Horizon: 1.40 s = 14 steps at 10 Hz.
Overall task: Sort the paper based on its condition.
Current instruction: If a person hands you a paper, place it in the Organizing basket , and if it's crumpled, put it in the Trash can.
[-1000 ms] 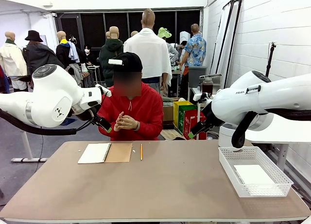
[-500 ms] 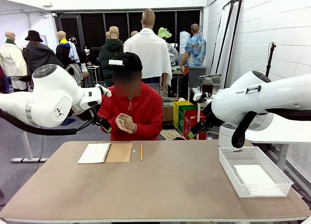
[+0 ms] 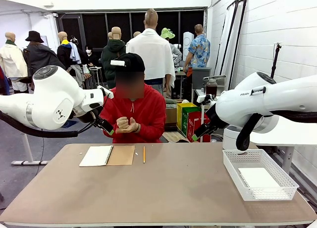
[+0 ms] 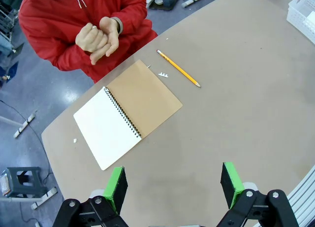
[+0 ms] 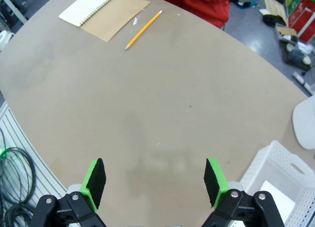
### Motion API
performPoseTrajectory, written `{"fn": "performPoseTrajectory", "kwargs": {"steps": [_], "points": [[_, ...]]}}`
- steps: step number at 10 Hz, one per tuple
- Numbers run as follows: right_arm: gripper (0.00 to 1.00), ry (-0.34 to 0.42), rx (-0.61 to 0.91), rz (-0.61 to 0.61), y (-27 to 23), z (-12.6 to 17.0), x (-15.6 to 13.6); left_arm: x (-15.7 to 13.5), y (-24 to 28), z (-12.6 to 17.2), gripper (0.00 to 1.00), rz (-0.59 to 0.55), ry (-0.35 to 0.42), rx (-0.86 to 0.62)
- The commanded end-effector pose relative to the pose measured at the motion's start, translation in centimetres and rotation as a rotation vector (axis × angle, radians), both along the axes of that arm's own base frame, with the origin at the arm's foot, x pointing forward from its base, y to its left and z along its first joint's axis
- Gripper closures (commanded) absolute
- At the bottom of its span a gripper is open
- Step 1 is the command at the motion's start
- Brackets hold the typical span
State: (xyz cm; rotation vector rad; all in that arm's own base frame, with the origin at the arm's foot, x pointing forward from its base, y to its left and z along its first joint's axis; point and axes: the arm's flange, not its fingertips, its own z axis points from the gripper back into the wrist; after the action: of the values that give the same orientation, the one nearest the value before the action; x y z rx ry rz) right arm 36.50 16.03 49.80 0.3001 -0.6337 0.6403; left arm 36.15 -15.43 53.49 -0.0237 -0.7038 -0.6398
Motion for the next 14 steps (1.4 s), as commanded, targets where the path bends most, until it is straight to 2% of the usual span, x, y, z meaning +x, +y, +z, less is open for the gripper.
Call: {"fn": "performPoseTrajectory", "kwargs": {"steps": [1, 14], "points": [[0.00, 0.001, -0.006, 0.002, 0.04, -0.04, -0.06, 0.02, 0.11, -0.02, 0.00, 0.002, 0.003, 0.000], [0.00, 0.001, -0.006, 0.002, 0.04, -0.04, -0.06, 0.02, 0.11, -0.02, 0.00, 0.002, 0.003, 0.000]]}}
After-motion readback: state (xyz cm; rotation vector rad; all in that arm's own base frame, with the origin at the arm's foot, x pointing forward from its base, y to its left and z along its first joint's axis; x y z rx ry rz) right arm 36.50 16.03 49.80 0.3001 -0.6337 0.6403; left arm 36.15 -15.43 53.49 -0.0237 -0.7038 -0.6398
